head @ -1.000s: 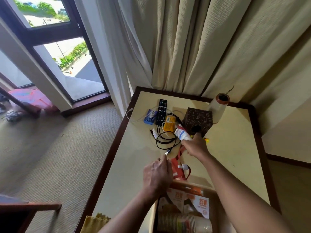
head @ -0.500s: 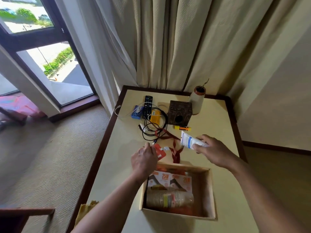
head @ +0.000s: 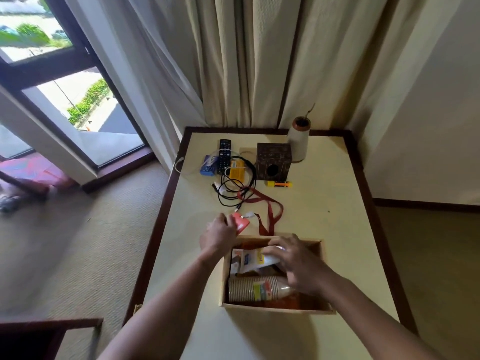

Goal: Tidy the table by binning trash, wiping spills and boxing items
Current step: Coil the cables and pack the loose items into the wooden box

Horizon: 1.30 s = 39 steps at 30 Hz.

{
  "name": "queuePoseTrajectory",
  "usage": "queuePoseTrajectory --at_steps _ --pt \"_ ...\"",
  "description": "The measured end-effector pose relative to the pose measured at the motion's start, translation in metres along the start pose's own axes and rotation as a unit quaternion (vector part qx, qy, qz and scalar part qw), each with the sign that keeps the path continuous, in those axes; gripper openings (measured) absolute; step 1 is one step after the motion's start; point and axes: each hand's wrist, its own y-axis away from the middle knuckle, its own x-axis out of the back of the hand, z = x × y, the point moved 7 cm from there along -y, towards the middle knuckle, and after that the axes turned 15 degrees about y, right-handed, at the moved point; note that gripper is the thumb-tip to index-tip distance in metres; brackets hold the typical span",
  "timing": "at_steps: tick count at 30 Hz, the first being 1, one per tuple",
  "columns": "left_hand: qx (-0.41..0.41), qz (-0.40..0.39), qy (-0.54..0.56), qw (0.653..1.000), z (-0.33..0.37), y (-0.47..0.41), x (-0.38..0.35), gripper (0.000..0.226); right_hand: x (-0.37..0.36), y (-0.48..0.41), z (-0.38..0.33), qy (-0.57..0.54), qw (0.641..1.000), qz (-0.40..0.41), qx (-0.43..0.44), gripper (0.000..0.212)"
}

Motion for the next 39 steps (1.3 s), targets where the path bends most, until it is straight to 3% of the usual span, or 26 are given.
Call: queuePoseTrajectory --at_steps 3,7,13,15,19,22,26,29,31,34,37,39 --pt "-0.034 -0.003 -0.041 0.999 0.006 0.004 0.0 0.04 -0.024 -0.002 0.001 -0.067 0.997 -0.027 -0.032 0.069" --pt "-0.073 -0.003 -0.111 0.991 0.01 0.007 -0.002 0.038 -0.032 -0.001 0.001 -0.192 0.978 -0.041 -0.077 0.058" --pt "-0.118 -0.013 -0.124 0.985 0.019 0.014 0.002 0.037 -0.03 0.002 0.004 -0.163 0.982 -0.015 -0.092 0.039" --pt "-0.14 -0.023 -0.095 0.985 0.027 0.021 0.007 0.032 -0.018 0.002 0.004 -0.183 0.977 0.024 -0.104 0.035" --pt "-0.171 -0.054 -0.016 0.984 0.056 0.041 0.029 0.02 0.023 0.001 0.02 -0.236 0.932 0.202 -0.185 0.038" --pt "-0.15 -0.14 0.149 0.967 0.088 0.054 0.048 0.027 0.045 -0.014 0.011 -0.259 0.937 0.175 -0.156 0.063" --pt "-0.159 -0.263 0.28 0.91 0.125 0.065 0.073 0.035 0.09 -0.024 -0.009 -0.359 0.904 0.202 -0.117 0.023" --pt "-0.232 -0.232 0.303 0.895 0.155 0.078 0.101 0.037 0.124 -0.02 -0.016 -0.413 0.865 0.257 -0.126 0.02" --pt "-0.268 -0.13 0.302 0.906 0.169 0.082 0.119 0.04 0.14 -0.013 -0.024 -0.386 0.873 0.274 -0.114 0.02" --pt "-0.329 -0.003 0.24 0.913 0.18 0.083 0.137 0.035 0.157 -0.004 -0.036 -0.277 0.923 0.257 -0.074 0.018" --pt "-0.409 0.012 0.069 0.91 0.192 0.095 0.141 0.033 0.173 0.006 -0.046 -0.1 0.978 0.184 -0.019 0.02" --pt "-0.474 -0.035 -0.012 0.88 0.2 0.109 0.135 0.029 0.186 0.012 -0.051 -0.026 0.99 0.136 0.01 0.02"
